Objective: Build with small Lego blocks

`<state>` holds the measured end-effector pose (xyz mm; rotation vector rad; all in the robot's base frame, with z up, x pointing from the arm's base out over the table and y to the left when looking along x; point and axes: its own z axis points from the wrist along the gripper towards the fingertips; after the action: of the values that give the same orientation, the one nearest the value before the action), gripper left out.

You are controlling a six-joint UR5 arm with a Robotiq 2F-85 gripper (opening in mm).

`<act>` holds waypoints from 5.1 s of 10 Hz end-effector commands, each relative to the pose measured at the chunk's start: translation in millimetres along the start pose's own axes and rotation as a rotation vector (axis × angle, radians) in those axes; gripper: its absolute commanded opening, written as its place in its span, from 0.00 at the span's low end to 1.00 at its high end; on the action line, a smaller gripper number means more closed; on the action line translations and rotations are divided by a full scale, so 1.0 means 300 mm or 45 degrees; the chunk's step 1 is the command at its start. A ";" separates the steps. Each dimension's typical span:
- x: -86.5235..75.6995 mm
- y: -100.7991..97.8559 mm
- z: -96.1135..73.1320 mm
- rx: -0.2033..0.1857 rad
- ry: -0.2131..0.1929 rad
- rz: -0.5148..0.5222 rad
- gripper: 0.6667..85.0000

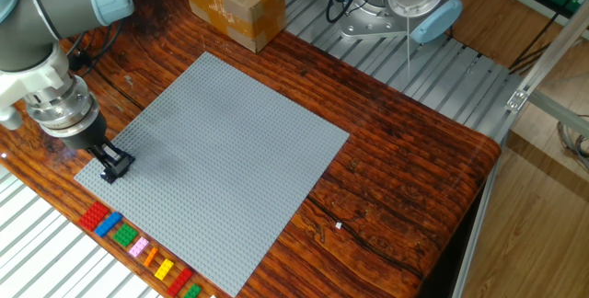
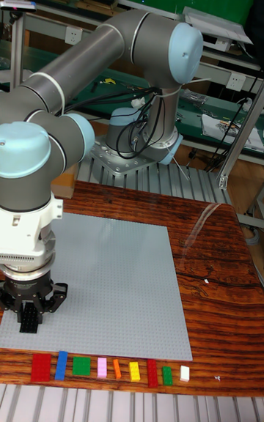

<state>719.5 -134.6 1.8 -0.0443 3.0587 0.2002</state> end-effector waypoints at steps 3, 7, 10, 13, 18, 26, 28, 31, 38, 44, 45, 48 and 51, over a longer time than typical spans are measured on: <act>0.001 -0.025 -0.009 0.003 -0.004 -0.021 0.00; -0.021 -0.019 -0.005 0.006 -0.032 0.011 0.00; 0.002 -0.029 -0.025 0.086 0.013 0.072 0.00; -0.009 -0.008 -0.020 0.116 0.003 0.133 0.00; -0.007 -0.010 -0.022 0.118 0.005 0.111 0.00; -0.003 -0.009 0.000 0.129 -0.022 0.060 0.00; 0.011 -0.001 0.007 0.110 -0.010 0.023 0.00; 0.025 -0.012 -0.009 0.090 0.017 -0.023 0.00; 0.003 -0.002 0.008 0.070 -0.022 -0.004 0.00; -0.007 0.004 0.008 0.068 -0.039 0.035 0.00; -0.006 0.010 0.006 0.065 -0.039 0.045 0.00; -0.005 0.016 0.006 0.071 -0.041 0.044 0.00; -0.001 -0.020 -0.001 0.093 -0.034 -0.010 0.00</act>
<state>719.5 -135.8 -0.2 -0.0287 3.0395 0.0907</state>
